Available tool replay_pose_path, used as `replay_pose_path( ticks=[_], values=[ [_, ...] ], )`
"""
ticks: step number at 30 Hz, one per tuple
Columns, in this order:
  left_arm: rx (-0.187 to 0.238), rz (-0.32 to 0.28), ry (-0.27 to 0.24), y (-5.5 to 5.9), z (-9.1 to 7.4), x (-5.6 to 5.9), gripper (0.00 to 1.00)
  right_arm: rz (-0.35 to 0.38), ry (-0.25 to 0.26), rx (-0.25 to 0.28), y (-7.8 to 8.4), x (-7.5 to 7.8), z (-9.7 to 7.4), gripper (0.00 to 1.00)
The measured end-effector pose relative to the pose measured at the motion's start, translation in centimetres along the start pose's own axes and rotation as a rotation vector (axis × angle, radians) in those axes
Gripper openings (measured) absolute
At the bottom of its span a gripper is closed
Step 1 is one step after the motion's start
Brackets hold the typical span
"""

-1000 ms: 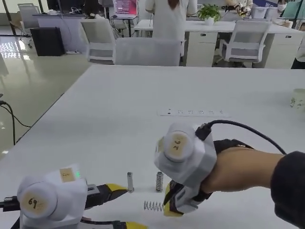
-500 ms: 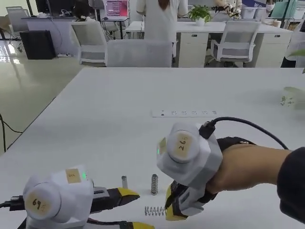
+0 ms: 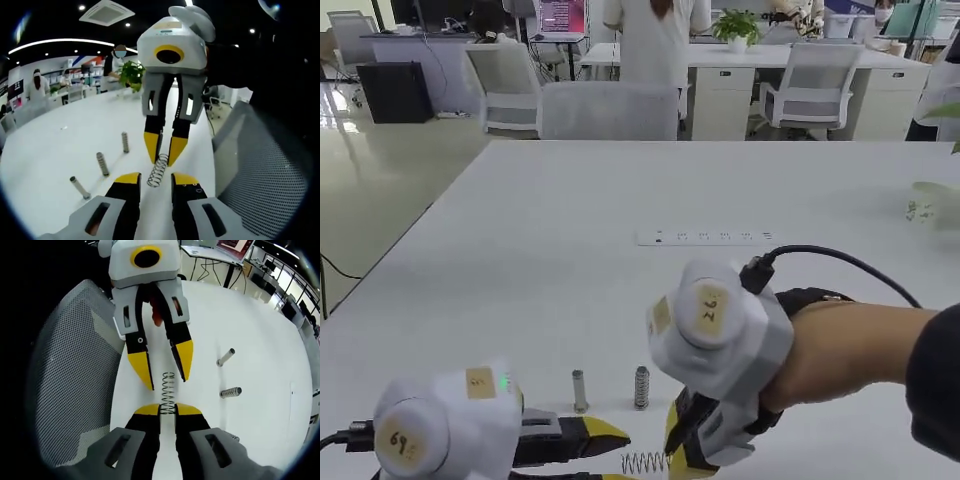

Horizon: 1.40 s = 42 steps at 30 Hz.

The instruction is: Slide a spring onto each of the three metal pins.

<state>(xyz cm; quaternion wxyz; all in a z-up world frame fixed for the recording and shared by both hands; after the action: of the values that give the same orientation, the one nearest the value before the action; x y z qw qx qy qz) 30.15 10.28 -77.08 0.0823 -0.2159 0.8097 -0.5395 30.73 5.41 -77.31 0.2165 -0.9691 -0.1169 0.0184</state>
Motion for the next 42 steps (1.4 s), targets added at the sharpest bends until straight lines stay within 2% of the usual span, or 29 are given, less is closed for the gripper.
replay_pose_path(
  ticks=[4, 9, 23, 28, 32, 42],
  values=[
    [-0.006, 0.007, 0.022, 0.1, 0.1, 0.5, 0.09, -0.009, -0.006, -0.004, -0.1, -0.1, 0.0, 0.07],
    [-0.01, 0.021, 0.021, 0.2, 0.0, 0.5, 0.05, -0.012, -0.017, -0.009, -0.1, -0.4, 0.1, 0.07],
    [-0.026, 0.056, 0.016, 0.3, 0.0, 0.5, 0.03, -0.005, -0.014, 0.001, -1.0, -0.1, -1.3, 0.07],
    [-0.029, 0.054, 0.011, 0.4, 0.0, 0.4, 0.03, 0.003, -0.015, 0.022, -1.9, -0.1, -2.0, 0.07],
    [-0.024, 0.055, 0.004, 0.4, -0.1, 0.3, 0.03, -0.017, -0.005, 0.021, -2.4, -0.1, -2.1, 0.07],
    [-0.015, 0.052, -0.008, 0.2, -0.1, 0.1, 0.03, -0.034, 0.006, 0.065, -4.1, 0.0, -2.7, 0.07]
  ],
)
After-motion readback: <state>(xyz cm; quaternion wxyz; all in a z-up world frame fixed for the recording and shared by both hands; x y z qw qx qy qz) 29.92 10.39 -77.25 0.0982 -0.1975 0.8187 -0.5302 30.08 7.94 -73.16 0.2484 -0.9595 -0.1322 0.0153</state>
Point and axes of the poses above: the centre of the closed fingertips' face, and the gripper's own axes: z roughly forward along the fingers, x roughly to its right, y roughly out of its underside, the point moved 3 cm from there along -z, roughly backward along the fingers, and after that the axes turned 4 degrees about -z, right-handed, at the moved point
